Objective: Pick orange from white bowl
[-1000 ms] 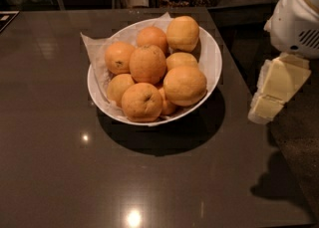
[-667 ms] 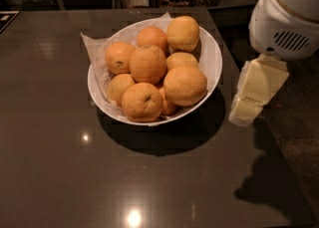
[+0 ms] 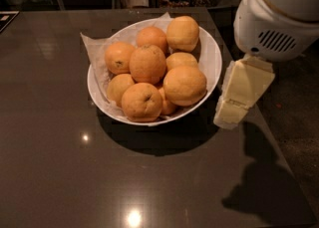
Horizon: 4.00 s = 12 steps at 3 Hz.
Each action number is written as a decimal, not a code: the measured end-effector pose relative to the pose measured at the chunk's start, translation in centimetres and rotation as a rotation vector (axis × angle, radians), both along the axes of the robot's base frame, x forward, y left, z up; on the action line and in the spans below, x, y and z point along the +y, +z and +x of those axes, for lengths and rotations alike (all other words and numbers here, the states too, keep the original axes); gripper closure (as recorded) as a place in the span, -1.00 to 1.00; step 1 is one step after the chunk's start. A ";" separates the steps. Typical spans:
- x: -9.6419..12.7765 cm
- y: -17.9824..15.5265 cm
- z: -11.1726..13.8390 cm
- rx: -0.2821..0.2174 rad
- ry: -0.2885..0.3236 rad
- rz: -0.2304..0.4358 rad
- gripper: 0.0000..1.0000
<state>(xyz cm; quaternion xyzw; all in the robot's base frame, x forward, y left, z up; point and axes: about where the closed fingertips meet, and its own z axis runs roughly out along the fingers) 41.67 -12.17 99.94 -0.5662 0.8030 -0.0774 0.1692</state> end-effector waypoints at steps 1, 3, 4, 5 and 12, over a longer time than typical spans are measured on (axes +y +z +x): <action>1.8 0.4 0.6 0.011 0.044 0.021 -0.96; 3.5 -0.5 1.8 0.069 0.076 0.028 -0.41; 3.9 -1.4 2.5 0.099 0.082 0.030 -0.44; 4.2 -2.3 3.2 0.124 0.084 0.029 -0.44; 4.5 -7.8 6.3 0.263 0.068 0.009 0.28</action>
Offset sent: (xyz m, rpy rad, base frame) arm 0.0267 0.0335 -0.0204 0.0255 0.1286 0.0844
